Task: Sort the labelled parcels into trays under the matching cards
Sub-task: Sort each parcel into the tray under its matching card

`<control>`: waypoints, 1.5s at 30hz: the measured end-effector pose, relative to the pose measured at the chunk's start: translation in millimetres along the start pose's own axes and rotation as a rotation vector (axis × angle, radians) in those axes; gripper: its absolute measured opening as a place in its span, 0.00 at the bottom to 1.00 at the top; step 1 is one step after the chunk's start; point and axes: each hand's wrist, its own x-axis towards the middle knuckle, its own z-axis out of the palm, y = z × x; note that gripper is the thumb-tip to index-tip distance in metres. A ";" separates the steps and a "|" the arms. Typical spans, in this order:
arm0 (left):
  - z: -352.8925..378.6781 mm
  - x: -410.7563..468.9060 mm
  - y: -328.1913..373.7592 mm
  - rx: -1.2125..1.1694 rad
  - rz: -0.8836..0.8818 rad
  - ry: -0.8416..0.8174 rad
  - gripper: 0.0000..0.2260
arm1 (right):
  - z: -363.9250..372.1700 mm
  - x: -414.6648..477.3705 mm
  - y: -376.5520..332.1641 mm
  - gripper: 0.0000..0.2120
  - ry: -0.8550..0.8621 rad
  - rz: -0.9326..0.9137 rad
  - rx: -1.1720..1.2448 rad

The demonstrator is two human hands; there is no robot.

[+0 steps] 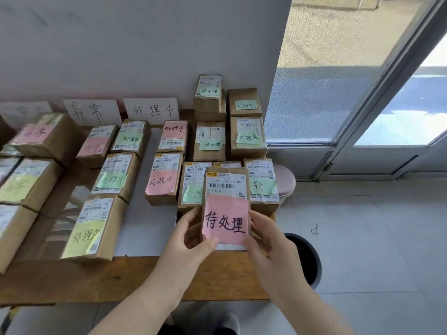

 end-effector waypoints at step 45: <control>-22.3 18.2 22.3 -0.083 0.003 0.004 0.20 | -35.4 37.3 0.2 0.25 0.159 0.231 0.186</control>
